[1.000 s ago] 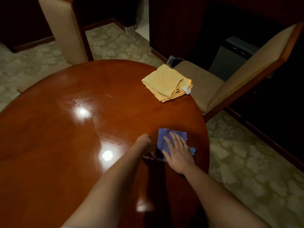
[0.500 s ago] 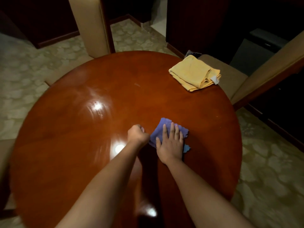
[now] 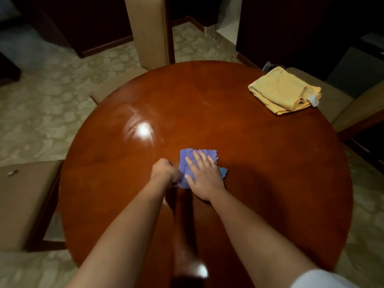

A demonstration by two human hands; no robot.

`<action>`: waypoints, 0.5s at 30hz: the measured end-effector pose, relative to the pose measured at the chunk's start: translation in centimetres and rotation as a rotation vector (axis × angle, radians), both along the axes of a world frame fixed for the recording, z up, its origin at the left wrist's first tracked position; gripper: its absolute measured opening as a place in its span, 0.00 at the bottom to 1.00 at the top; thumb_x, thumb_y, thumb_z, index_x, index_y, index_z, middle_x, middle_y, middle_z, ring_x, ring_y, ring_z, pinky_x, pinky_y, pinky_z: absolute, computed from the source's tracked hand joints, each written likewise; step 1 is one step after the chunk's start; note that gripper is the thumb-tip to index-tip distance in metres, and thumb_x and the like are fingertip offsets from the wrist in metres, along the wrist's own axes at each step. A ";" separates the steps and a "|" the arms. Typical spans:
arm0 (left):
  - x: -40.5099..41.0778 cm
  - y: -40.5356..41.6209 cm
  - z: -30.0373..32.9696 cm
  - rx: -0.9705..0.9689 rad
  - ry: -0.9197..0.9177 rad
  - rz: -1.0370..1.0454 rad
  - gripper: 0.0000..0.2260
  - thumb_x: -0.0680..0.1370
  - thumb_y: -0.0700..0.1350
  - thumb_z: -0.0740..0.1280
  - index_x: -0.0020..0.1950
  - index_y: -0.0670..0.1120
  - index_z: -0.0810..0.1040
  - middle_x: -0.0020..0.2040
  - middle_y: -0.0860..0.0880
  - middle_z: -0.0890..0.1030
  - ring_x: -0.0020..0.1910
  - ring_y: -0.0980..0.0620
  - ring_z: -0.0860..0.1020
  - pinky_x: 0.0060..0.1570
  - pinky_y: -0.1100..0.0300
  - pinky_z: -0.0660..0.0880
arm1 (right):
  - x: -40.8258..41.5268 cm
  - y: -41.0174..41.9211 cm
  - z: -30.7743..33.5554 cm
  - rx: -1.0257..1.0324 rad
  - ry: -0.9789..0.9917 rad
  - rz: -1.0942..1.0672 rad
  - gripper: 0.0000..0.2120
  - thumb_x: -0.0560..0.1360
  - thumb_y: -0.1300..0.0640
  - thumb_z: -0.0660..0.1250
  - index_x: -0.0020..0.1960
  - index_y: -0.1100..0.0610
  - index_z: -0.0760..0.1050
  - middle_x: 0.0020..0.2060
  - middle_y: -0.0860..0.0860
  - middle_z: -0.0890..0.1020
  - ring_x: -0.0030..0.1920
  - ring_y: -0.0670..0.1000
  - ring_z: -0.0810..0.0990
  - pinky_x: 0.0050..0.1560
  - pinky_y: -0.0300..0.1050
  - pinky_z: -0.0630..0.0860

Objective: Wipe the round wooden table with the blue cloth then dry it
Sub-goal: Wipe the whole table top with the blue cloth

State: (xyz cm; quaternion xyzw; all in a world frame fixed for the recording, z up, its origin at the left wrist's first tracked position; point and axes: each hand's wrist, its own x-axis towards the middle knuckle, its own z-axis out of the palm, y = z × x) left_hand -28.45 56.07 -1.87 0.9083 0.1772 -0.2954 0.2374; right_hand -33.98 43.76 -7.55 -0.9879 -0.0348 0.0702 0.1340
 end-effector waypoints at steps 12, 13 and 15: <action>-5.6 -0.9 0.9 0.188 0.765 -0.341 0.13 0.83 0.40 0.54 0.39 0.41 0.71 0.20 0.50 0.77 0.34 0.55 0.71 0.50 0.65 0.66 | -8.3 1.0 0.4 0.033 -0.003 0.188 0.32 0.66 0.43 0.53 0.63 0.54 0.78 0.65 0.55 0.77 0.65 0.55 0.76 0.62 0.55 0.73; -5.8 -1.3 0.9 0.179 0.754 -0.334 0.13 0.83 0.40 0.54 0.40 0.42 0.71 0.21 0.50 0.77 0.35 0.55 0.70 0.48 0.64 0.67 | -8.1 0.5 0.4 0.049 -0.018 0.204 0.32 0.65 0.43 0.53 0.62 0.55 0.78 0.64 0.55 0.77 0.65 0.55 0.76 0.62 0.54 0.74; -6.1 -2.3 0.8 0.175 0.751 -0.312 0.13 0.83 0.39 0.54 0.40 0.42 0.71 0.21 0.50 0.77 0.36 0.55 0.71 0.42 0.63 0.68 | -7.8 -0.3 0.5 0.070 -0.025 0.255 0.31 0.66 0.45 0.54 0.63 0.57 0.78 0.64 0.55 0.78 0.64 0.55 0.76 0.62 0.53 0.74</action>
